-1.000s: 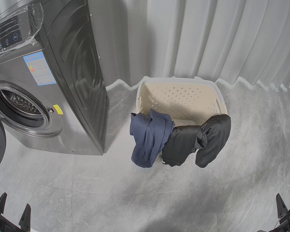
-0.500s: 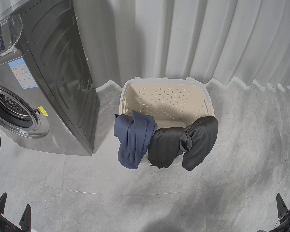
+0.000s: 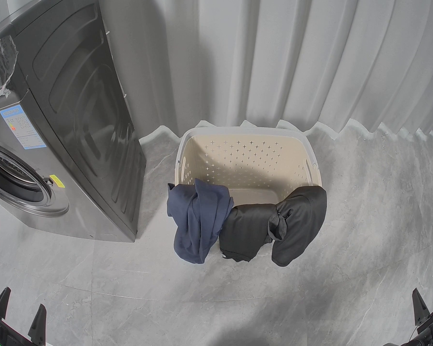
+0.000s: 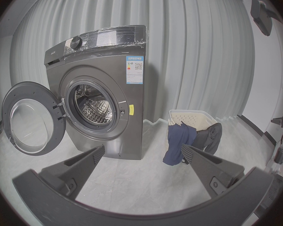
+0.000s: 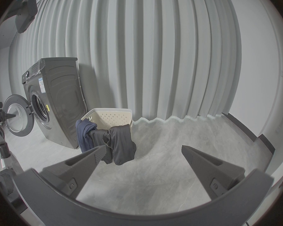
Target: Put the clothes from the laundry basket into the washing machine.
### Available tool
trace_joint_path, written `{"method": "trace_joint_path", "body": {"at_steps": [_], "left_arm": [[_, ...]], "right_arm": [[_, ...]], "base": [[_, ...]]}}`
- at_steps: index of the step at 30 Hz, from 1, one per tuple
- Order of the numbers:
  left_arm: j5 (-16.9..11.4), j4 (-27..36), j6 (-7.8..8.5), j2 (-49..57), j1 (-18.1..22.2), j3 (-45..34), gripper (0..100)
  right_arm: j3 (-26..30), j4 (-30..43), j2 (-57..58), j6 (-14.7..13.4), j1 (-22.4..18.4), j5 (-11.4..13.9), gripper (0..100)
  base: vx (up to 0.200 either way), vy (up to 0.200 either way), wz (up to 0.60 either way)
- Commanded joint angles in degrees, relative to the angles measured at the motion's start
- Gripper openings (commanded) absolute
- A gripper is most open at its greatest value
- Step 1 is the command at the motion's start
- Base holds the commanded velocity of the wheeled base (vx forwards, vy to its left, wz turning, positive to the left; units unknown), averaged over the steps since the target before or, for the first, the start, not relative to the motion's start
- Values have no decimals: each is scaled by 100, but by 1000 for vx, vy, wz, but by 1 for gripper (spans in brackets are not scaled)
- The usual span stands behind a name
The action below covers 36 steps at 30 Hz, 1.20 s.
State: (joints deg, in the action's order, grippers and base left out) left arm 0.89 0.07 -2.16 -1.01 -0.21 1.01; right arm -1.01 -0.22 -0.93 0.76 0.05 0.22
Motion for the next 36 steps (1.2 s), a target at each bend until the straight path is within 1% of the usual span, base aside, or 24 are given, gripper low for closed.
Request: {"method": "trace_joint_path", "body": {"at_steps": [1, 9, 21, 33, 36], "left_arm": [[8, 1, -4, 75, 3, -84, 100], [-1, 1, -4, 75, 3, -84, 100], [-1, -7, -4, 75, 3, -84, 100], [-1, -7, -4, 75, 3, -84, 100], [-1, -7, -4, 75, 3, -84, 100]], "right_arm": [[101, -4, 84, 4, 4, 4, 100], [101, -4, 84, 4, 4, 4, 100], [101, -4, 84, 4, 4, 4, 100], [101, -4, 84, 4, 4, 4, 100], [101, -4, 84, 4, 4, 4, 100]], "base": [[0, -200, 0], [0, -200, 0], [0, 0, 0], [200, 0, 0], [0, 0, 0]]}}
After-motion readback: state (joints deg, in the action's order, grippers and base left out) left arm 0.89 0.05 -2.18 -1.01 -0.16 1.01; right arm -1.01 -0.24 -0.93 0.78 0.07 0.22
